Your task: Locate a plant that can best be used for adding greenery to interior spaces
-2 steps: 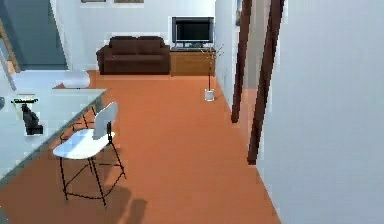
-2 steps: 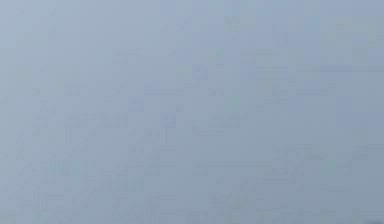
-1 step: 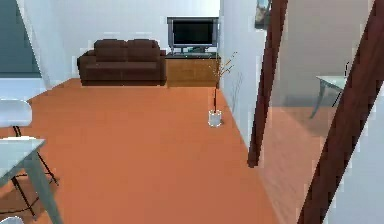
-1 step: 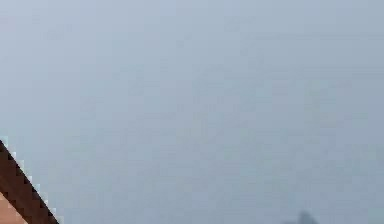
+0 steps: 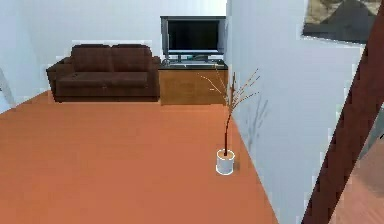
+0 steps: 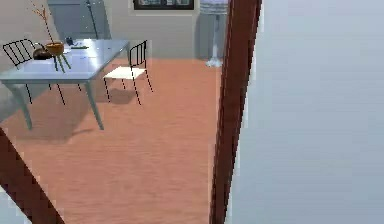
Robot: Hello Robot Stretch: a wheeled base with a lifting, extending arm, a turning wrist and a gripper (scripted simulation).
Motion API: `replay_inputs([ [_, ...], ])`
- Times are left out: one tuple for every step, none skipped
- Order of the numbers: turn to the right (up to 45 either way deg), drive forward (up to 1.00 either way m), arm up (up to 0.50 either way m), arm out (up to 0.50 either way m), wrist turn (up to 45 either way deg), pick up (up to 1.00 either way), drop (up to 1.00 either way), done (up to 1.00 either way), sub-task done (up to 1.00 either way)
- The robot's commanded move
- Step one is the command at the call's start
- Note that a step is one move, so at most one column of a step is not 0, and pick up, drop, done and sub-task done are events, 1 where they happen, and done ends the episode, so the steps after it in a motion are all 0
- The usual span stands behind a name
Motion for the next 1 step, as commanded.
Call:
replay_inputs([
  [0.0, 0.75, 0.00, 0.00, 0.0, 0.00, 0.00, 0.00, 0.00],
])
